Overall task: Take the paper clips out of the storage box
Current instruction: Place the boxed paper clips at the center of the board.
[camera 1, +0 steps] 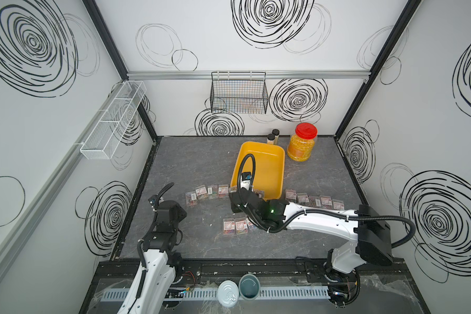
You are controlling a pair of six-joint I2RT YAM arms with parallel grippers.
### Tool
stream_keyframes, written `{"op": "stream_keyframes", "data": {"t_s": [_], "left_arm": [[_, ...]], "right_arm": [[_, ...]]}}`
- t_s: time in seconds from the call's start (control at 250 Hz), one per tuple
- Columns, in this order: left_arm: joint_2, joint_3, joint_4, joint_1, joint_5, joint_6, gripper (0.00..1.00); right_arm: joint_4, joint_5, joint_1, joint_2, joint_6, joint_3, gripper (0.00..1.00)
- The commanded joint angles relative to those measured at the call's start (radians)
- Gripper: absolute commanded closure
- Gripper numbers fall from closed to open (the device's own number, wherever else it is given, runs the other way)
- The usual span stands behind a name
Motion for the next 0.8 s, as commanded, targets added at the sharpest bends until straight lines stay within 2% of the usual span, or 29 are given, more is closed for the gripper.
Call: {"op": "stream_keyframes", "data": {"t_s": [0.0, 0.132, 0.34, 0.631, 0.795], "left_arm": [[-0.048, -0.023, 0.015, 0.009, 0.042, 0.013, 0.46], [-0.045, -0.019, 0.008, 0.007, 0.044, 0.014, 0.46], [-0.062, -0.023, 0.005, 0.008, 0.044, 0.012, 0.46], [-0.071, -0.026, 0.002, 0.007, 0.043, 0.008, 0.45], [-0.069, -0.026, 0.004, 0.007, 0.043, 0.009, 0.45]], "right_arm": [[0.052, 0.023, 0.068, 0.101, 0.084, 0.054, 0.55], [0.026, 0.034, 0.119, 0.217, 0.121, 0.128, 0.53], [-0.009, -0.001, 0.144, 0.345, 0.177, 0.213, 0.52], [-0.023, -0.002, 0.148, 0.404, 0.251, 0.229, 0.39], [-0.025, -0.031, 0.149, 0.431, 0.252, 0.246, 0.39]]}}
